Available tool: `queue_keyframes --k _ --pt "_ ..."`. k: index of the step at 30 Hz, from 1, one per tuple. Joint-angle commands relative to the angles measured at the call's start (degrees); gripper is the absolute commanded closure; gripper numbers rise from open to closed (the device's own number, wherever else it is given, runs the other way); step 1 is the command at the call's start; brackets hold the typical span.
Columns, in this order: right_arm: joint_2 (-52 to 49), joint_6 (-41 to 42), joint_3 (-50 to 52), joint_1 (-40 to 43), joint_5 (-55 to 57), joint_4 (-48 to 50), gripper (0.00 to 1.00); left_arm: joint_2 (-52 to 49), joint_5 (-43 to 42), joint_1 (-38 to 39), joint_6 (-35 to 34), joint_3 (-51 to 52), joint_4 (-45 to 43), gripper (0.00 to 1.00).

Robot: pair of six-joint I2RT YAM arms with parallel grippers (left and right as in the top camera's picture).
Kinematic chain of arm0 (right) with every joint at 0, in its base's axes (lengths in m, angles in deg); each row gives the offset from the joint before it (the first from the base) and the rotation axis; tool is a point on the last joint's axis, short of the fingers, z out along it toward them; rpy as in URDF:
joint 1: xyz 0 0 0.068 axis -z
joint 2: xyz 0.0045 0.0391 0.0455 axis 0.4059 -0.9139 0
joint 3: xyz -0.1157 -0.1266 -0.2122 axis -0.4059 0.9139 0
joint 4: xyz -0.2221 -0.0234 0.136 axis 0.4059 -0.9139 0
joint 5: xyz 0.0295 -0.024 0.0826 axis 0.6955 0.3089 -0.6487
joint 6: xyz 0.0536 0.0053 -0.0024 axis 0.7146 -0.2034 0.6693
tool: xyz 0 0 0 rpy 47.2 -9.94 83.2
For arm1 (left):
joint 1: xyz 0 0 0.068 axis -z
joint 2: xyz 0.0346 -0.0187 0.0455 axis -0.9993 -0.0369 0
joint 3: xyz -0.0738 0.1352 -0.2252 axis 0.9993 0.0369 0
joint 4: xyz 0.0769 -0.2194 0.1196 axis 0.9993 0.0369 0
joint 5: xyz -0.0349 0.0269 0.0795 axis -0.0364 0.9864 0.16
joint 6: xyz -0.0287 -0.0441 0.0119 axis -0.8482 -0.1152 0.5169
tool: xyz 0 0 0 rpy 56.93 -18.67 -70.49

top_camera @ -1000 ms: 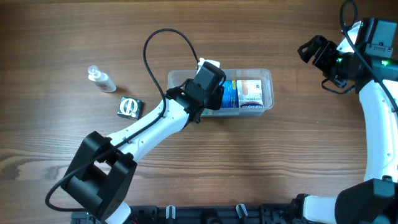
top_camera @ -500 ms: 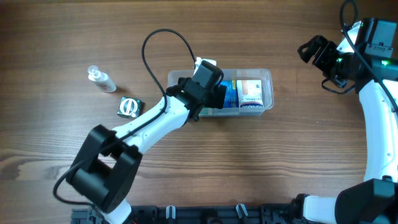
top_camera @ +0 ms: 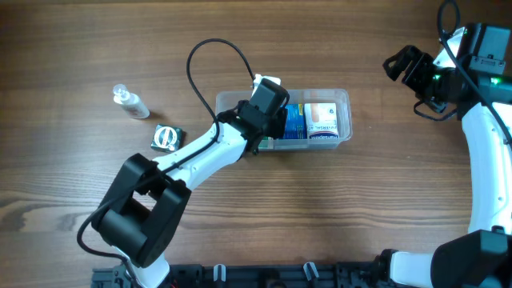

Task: Pack container
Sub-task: 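Lower the medicine box upright beside the Vicks box in the container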

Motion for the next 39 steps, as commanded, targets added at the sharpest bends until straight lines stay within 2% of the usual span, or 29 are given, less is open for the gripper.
queue_keyframes --k 1,8,10,13,15,16,17,19,20,23,24,25,27,28,30,31,33,37,39 --pt "1.4 0.3 -0.1 0.0 -0.9 0.2 0.00 -0.9 -0.5 -0.2 0.4 -0.1 -0.1 0.42" --pt "1.4 0.3 -0.1 0.0 -0.9 0.2 0.00 -1.2 -0.5 -0.5 0.5 -0.1 0.0 0.42" --pt "1.4 0.3 -0.1 0.0 -0.9 0.2 0.00 -1.7 -0.5 -0.5 1.7 -0.1 0.2 0.50" --pt "1.4 0.3 -0.1 0.0 -0.9 0.2 0.00 -1.9 -0.3 -0.5 1.9 -0.1 0.8 0.56" --pt "1.4 0.3 -0.1 0.0 -0.9 0.2 0.00 -1.9 -0.3 -0.5 1.9 -0.1 0.6 0.56" --pt "1.4 0.3 -0.1 0.0 -0.9 0.2 0.00 -1.9 -0.3 -0.5 1.9 -0.2 0.5 0.54" --pt "1.4 0.3 -0.1 0.0 -0.9 0.2 0.00 -1.9 -0.3 -0.5 1.9 -0.1 0.5 0.47" --pt "1.4 0.3 -0.1 0.0 -0.9 0.2 0.00 -1.9 -0.3 -0.5 1.9 -0.1 0.5 0.26" --pt "1.4 0.3 -0.1 0.0 -0.9 0.2 0.00 -2.0 -0.3 -0.5 1.9 -0.1 0.5 0.20" --pt "1.4 0.3 -0.1 0.0 -0.9 0.2 0.00 -2.0 -0.3 -0.5 1.9 -0.1 0.5 0.21" --pt "1.4 0.3 -0.1 0.0 -0.9 0.2 0.00 -2.0 -0.3 -0.5 1.9 -0.1 0.4 0.24" --pt "1.4 0.3 -0.1 0.0 -0.9 0.2 0.00 -2.0 -0.3 -0.5 1.9 -0.1 0.4 0.34" --pt "1.4 0.3 -0.1 0.0 -0.9 0.2 0.00 -2.0 -0.3 -0.5 1.9 -0.1 0.5 0.37" --pt "1.4 0.3 -0.1 0.0 -0.9 0.2 0.00 -2.0 -0.4 -0.5 1.9 -0.1 0.5 0.34" --pt "1.4 0.3 -0.1 0.0 -0.9 0.2 0.00 -2.1 -0.3 -0.5 1.9 -0.1 0.5 0.16" --pt "1.4 0.3 -0.1 0.0 -0.9 0.2 0.00 -2.1 -0.3 -0.5 1.9 -0.1 0.5 0.13" --pt "1.4 0.3 -0.1 0.0 -0.9 0.2 0.00 -2.1 -0.3 -0.5 1.9 -0.1 0.5 0.12" --pt "1.4 0.3 -0.1 0.0 -0.9 0.2 0.00 -2.1 -0.3 -0.5 1.9 -0.1 0.7 0.23" --pt "1.4 0.3 -0.1 0.0 -0.9 0.2 0.00 -2.2 -0.3 -0.5 1.9 -0.1 1.0 0.25"
